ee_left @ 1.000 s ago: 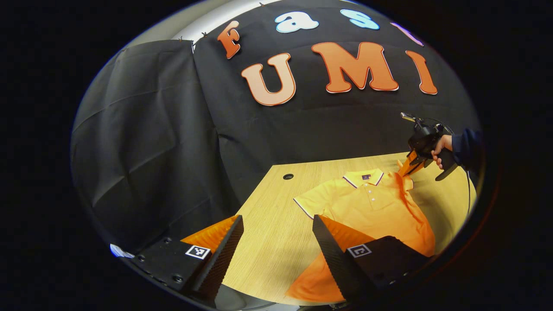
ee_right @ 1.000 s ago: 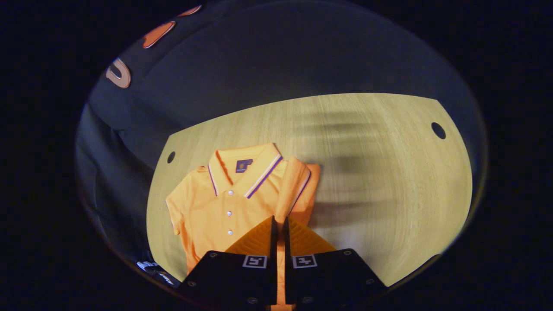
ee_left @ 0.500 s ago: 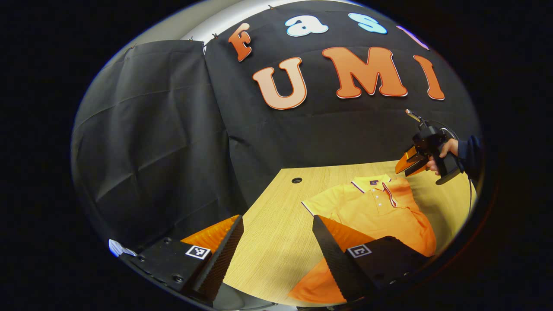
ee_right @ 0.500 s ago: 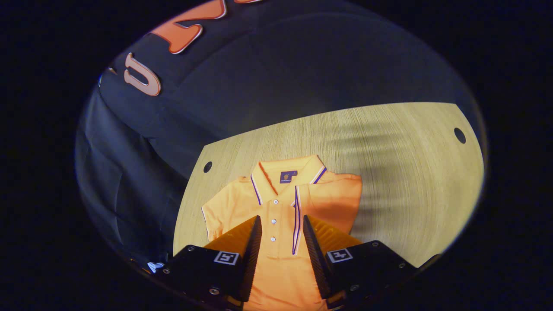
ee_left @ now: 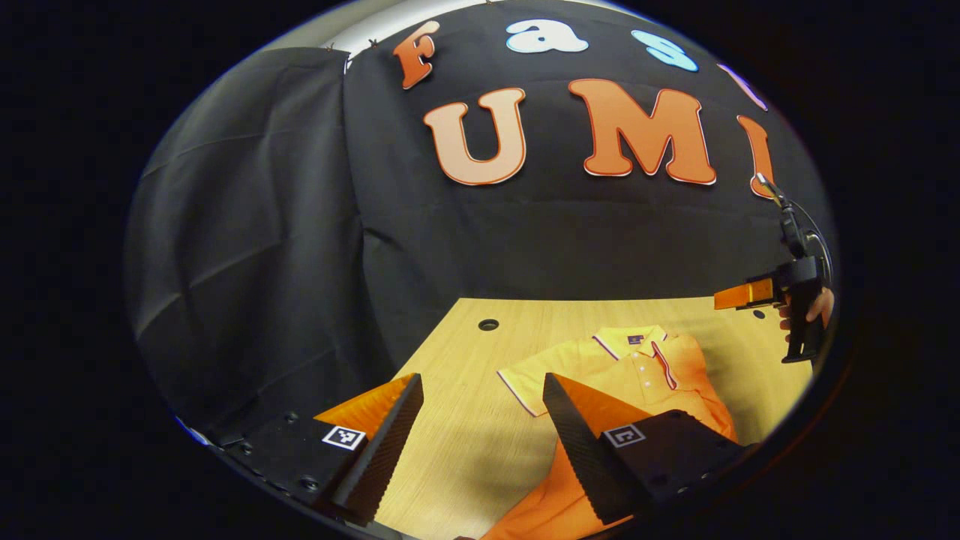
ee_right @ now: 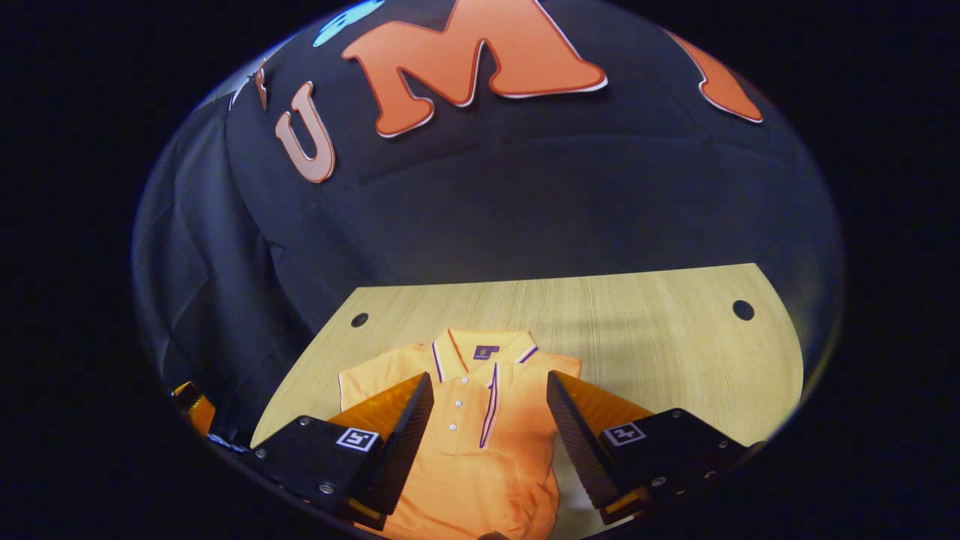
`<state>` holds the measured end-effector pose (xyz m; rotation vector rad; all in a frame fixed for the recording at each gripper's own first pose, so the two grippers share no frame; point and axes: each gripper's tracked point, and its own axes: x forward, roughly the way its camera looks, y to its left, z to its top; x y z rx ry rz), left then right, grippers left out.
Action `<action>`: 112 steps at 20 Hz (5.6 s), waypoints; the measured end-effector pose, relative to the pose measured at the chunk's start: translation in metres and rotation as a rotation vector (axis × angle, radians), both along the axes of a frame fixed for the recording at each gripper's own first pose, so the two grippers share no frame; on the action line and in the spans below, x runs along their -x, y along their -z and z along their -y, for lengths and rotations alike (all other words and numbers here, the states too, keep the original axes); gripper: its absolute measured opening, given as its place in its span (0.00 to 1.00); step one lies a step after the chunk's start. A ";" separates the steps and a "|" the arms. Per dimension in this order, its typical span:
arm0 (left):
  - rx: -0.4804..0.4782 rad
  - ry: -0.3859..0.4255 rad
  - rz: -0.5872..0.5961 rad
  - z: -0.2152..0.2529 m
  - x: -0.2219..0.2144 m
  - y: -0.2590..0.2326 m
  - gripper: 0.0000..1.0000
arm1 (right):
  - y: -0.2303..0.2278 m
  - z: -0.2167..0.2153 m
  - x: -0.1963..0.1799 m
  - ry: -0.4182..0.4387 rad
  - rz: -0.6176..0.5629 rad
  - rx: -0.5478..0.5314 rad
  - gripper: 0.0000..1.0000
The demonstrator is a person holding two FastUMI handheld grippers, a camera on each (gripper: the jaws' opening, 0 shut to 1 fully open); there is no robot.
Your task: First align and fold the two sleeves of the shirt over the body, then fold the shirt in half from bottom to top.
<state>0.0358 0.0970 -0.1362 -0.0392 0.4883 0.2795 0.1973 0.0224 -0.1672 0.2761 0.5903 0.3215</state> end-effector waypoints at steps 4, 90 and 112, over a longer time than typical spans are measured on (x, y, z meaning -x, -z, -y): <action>0.092 0.071 -0.050 -0.011 -0.042 0.031 0.99 | -0.020 0.021 0.031 0.103 0.030 0.058 0.93; 0.320 0.477 0.230 0.113 -0.096 -0.083 0.98 | -0.111 0.074 0.224 0.312 0.425 0.360 0.99; 0.099 0.155 0.178 0.102 0.065 -0.025 0.97 | -0.049 0.059 0.250 0.080 0.365 0.264 0.98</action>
